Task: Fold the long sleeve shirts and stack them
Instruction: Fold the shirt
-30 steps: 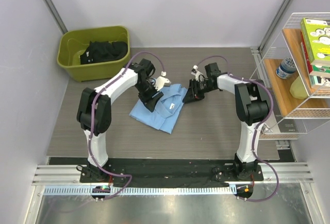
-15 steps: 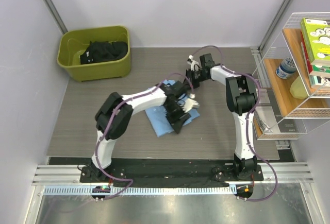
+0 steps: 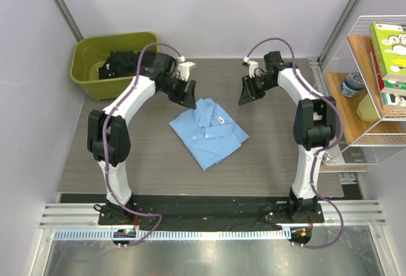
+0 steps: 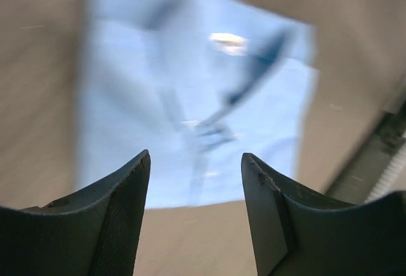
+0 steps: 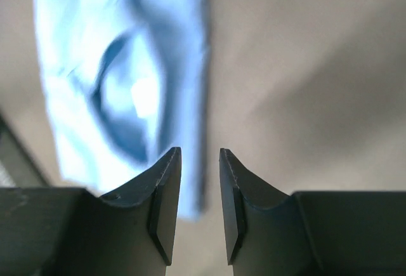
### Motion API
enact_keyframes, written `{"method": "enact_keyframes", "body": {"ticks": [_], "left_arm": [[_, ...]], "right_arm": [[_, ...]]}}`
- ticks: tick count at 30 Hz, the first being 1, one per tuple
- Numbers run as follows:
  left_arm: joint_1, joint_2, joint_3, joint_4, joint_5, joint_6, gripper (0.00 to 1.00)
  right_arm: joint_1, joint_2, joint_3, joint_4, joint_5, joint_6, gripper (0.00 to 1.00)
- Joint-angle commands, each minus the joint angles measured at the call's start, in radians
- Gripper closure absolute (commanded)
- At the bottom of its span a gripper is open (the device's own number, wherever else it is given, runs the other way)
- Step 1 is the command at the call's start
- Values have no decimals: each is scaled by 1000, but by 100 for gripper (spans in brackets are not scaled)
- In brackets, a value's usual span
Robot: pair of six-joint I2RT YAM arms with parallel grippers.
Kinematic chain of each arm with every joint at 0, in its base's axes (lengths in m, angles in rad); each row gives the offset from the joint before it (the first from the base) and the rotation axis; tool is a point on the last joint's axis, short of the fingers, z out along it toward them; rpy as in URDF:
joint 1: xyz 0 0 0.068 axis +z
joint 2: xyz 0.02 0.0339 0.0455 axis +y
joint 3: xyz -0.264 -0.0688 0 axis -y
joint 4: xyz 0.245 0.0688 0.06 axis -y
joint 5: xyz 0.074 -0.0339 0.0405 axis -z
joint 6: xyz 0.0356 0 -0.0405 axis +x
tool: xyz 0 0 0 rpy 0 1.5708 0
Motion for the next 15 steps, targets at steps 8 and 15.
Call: {"method": "enact_keyframes", "body": {"ticks": [8, 15], "left_arm": [[23, 196, -18, -110, -301, 177, 54], [-156, -25, -390, -85, -80, 10, 64]], "right_arm": [[38, -337, -410, -116, -130, 6, 66], [-60, -294, -354, -176, -72, -63, 66]]}}
